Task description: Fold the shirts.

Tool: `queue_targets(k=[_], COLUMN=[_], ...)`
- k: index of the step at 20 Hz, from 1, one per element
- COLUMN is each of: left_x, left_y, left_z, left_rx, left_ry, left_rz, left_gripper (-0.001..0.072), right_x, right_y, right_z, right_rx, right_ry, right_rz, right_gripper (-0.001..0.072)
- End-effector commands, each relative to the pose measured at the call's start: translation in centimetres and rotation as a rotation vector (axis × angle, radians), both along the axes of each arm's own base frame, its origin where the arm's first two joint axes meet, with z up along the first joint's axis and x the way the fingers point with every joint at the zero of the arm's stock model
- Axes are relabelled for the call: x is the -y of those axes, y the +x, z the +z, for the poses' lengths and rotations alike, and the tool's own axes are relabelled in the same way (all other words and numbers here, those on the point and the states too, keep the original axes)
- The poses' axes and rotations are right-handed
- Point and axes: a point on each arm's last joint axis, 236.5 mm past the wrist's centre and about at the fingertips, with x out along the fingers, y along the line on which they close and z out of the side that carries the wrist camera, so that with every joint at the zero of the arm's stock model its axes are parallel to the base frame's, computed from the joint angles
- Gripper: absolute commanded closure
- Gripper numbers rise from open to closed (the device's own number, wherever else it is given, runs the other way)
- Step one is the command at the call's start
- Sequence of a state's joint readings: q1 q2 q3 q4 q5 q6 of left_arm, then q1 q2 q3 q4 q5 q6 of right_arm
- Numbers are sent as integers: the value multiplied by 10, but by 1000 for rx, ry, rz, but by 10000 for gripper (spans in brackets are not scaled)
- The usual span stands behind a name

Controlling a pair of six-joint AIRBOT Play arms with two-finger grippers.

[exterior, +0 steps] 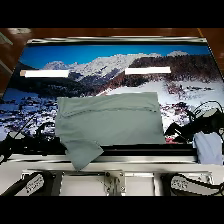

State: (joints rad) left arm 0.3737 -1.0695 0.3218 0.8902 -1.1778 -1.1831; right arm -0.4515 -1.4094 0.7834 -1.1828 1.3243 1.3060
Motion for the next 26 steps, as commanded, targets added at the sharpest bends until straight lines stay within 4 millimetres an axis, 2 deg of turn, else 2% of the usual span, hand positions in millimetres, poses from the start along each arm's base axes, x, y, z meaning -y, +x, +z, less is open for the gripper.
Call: queue_targets(k=[1,4,5,6,7,8,11,12,13,15,18,22,26], left_x=[0,-4,-5,-6,-8,-8,-10,-11,-11,-6,-8,-32,-46], left_y=[2,10,14,18,22,26,37,39,43,60,101,152,185], left_z=[3,8,10,12,14,16,20,21,25,45,94,133,141], left_rx=[19,44,55,65,76,87,115,125,149,248,433,529,546], left_ry=[4,14,18,21,23,24,28,29,26,-4,-13,55,65], left_rz=[-5,-5,-5,-4,-2,3,21,19,4,-40,-58,45,68], left_gripper=[671,671,671,671,671,671,671,671,671,671,671,672,672], right_x=[-13,-21,-21,-21,-21,-22,-37,-46,-57,-74,-69,-45,-43], right_y=[1,-1,0,2,5,9,19,22,25,31,53,101,167], right_z=[-15,-24,-26,-28,-29,-29,-18,-11,-2,21,39,49,64], right_rx=[16,23,29,37,47,58,109,138,185,271,349,456,630], right_ry=[25,39,37,34,33,35,116,167,231,345,336,198,-25], right_rz=[-86,-126,-139,-152,-164,-176,-166,-144,-98,-9,-14,-57,-18], right_gripper=[35,47,105,106,187,314,513,636,644,644,645,646,645])
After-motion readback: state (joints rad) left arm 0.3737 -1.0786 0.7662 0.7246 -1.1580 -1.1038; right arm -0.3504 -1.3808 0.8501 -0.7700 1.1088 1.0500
